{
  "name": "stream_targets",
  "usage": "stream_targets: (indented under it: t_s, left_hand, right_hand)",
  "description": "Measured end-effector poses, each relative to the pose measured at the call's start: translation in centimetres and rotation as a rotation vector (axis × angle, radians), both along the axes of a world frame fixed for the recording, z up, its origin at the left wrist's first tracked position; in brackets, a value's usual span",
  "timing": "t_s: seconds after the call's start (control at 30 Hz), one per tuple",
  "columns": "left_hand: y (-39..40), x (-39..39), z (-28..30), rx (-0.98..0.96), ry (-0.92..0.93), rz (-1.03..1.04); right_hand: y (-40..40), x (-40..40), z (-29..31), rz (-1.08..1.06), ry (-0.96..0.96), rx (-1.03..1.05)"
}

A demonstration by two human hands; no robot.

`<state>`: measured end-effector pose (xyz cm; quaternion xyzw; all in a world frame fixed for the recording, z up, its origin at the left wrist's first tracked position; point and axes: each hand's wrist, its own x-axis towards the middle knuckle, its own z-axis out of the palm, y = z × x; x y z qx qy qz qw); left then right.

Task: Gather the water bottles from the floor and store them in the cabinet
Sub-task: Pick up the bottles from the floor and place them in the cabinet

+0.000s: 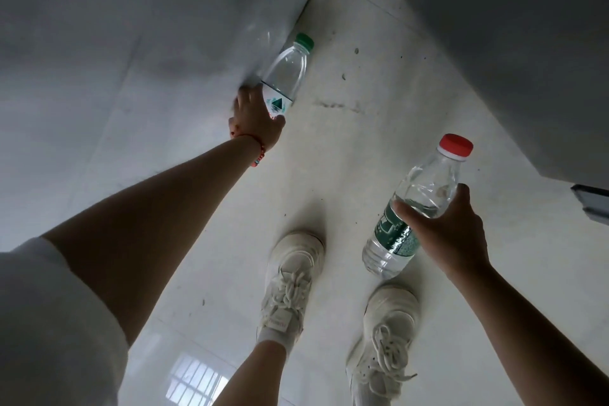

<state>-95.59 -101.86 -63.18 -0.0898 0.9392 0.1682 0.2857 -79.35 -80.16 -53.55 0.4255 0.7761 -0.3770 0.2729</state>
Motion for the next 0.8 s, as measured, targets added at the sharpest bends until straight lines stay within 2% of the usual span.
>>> stream_targets:
  t_s: [0.13,0.27,0.5,0.8]
  left_hand:
    - [0.6,0.2,-0.7,-0.067,-0.048,0.002]
    - [1.9,0.4,-1.1,0.04,-0.239,0.001]
    - [2.5,1.2,-1.1,0.083,-0.286,0.024]
    - [2.0,5.4,3.5,0.208,-0.444,0.165]
  right_hand:
    - [-0.1,0.1,-1.1,-0.014,-0.008,0.003]
    - [-0.1,0.5,-1.6,-0.01,0.001,-0.007]
    - [0.4,2.0,-1.8,-0.021,-0.012,0.013]
    - [1.4,2.7,1.5,-0.007,-0.006,0.002]
